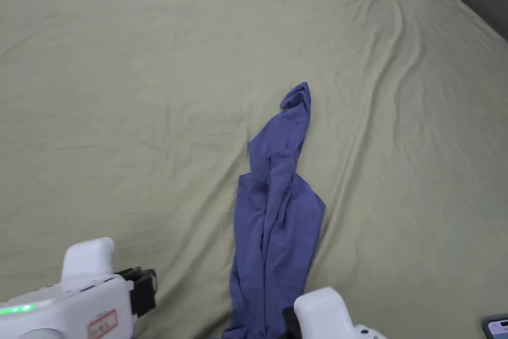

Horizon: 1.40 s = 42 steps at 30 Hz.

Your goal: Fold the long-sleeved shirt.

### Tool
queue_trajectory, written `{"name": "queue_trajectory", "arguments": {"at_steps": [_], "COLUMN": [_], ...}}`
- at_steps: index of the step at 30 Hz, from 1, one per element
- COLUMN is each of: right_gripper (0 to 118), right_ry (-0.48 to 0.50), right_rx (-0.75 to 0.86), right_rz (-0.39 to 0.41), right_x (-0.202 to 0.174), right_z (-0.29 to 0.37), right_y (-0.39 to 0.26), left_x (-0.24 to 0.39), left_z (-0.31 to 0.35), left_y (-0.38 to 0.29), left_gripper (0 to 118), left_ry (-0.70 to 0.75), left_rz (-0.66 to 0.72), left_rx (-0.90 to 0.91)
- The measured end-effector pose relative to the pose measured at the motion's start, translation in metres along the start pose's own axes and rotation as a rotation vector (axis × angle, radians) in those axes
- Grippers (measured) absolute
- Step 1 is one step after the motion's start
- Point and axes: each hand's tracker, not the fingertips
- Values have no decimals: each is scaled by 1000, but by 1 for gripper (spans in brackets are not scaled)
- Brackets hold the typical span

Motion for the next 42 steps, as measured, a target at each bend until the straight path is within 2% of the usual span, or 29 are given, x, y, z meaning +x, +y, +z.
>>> {"name": "queue_trajectory", "arguments": {"at_steps": [1, 2, 3, 5, 7, 8, 9, 10, 11, 12, 13, 17, 18, 19, 20, 21, 24, 30, 33, 34, 35, 36, 39, 41, 42], "right_gripper": [3, 3, 3, 3, 3, 3, 3, 3, 3, 3, 3, 3, 3, 3, 3, 3, 3, 3, 3, 3, 3, 3, 3, 5, 33], "right_ry": [100, 167, 153, 142, 159, 169, 174, 180, 182, 182, 173, 178, 179, 180, 182, 189, 204, 209, 215, 214, 205, 194, 181, 195, 207], "right_rx": [-19, -35, -59, -72, -78, -83, -89, -94, -96, -99, -101, -127, -133, -140, -143, -142, -140, -157, -166, -169, -177, -183, -182, -171, -157], "right_rz": [-50, -106, -149, -154, -162, -167, -171, -175, -178, -182, -188, -231, -236, -237, -239, -242, -253, -235, -262, -268, -270, -270, -285, -309, -329], "right_x": [2, 4, 3, 10, 11, 10, 9, 8, 7, 7, 4, 6, 7, 8, 10, 12, 16, 7, 6, 6, 6, 7, 15, 24, 27], "right_z": [-5, -6, -6, -13, -14, -16, -18, -19, -20, -20, -21, -24, -24, -24, -23, -24, -22, -33, -37, -37, -37, -36, -31, -28, -26], "right_y": [-7, -10, -11, -14, -15, -16, -17, -16, -16, -16, -16, -18, -19, -19, -19, -20, -19, -21, -20, -20, -19, -19, -20, -23, -24], "left_x": [6, 9, 5, 9, 37, 49, 58, 76, 92, 102, 114, 150, 158, 161, 165, 168, 145, 125, 126, 127, 128, 129, 129, 125, 124], "left_z": [-6, -13, -29, -50, -81, -104, -121, -147, -159, -181, -206, -259, -268, -276, -275, -269, -235, -243, -253, -248, -238, -232, -206, -184, -175], "left_y": [1, 8, 22, 54, 96, 122, 140, 161, 183, 200, 216, 232, 229, 221, 218, 211, 194, 181, 167, 167, 164, 165, 168, 173, 175], "left_gripper": [0, 0, 0, 0, 3, 41, 105, 118, 118, 118, 118, 118, 111, 93, 82, 80, 80, 80, 78, 64, 28, 3, 3, 3, 3], "left_ry": [33, -1, -59, -90, -115, -105, -93, -61, -131, -109, -96, -46, 0, 35, 60, 66, -58, 20, 6, 13, 2, -5, -61, -121, -135], "left_rz": [-21, -47, -29, 2, -62, -65, -71, -105, -40, -89, -81, -108, -141, -189, -224, -239, -199, -230, -222, -246, -273, -274, -280, -231, -211], "left_rx": [-1, -14, -47, -28, -2, 3, 4, -36, 33, -32, -107, -205, -229, -295, -359, -369, -290, -357, -351, -317, -294, -277, -235, -203, -188]}}
